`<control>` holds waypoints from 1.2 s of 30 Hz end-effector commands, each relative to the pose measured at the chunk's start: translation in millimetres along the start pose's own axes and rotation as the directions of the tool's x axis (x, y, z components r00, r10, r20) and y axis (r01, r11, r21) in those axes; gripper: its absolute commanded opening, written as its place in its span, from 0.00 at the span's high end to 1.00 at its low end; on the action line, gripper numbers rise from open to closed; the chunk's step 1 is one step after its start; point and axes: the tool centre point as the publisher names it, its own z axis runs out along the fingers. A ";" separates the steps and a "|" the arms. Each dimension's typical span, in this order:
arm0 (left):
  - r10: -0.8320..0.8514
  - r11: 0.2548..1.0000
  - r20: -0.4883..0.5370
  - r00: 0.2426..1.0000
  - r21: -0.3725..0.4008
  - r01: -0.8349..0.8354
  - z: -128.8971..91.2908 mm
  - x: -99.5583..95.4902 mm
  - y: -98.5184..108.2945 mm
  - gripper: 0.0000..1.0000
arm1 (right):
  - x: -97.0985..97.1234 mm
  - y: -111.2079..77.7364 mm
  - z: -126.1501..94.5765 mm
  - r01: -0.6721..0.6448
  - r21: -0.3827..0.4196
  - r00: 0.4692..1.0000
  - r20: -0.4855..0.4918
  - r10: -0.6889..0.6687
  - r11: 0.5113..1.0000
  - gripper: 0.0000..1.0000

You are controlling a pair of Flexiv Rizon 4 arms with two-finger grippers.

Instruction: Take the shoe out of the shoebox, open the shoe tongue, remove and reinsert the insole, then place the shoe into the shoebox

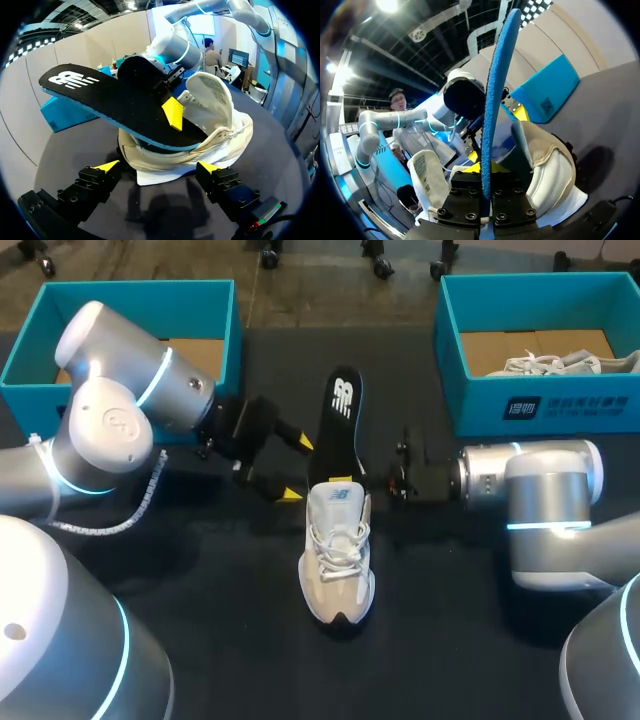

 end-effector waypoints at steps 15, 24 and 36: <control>0.001 1.000 -0.010 1.000 0.003 -0.001 -2.9 -3.8 1.8 0.00 | 14.8 24.4 4.6 0.113 0.010 0.992 0.055 -0.113 0.994 0.72; 0.005 1.000 -0.009 1.000 -0.001 -0.005 -3.6 -1.4 0.6 0.00 | 11.0 35.3 2.0 0.107 0.052 0.993 0.050 -0.109 0.993 0.82; 0.015 1.000 -0.019 1.000 0.001 -0.015 -2.3 4.2 -4.6 0.00 | 2.5 14.3 -1.7 0.004 0.089 0.998 0.068 -0.010 0.996 1.00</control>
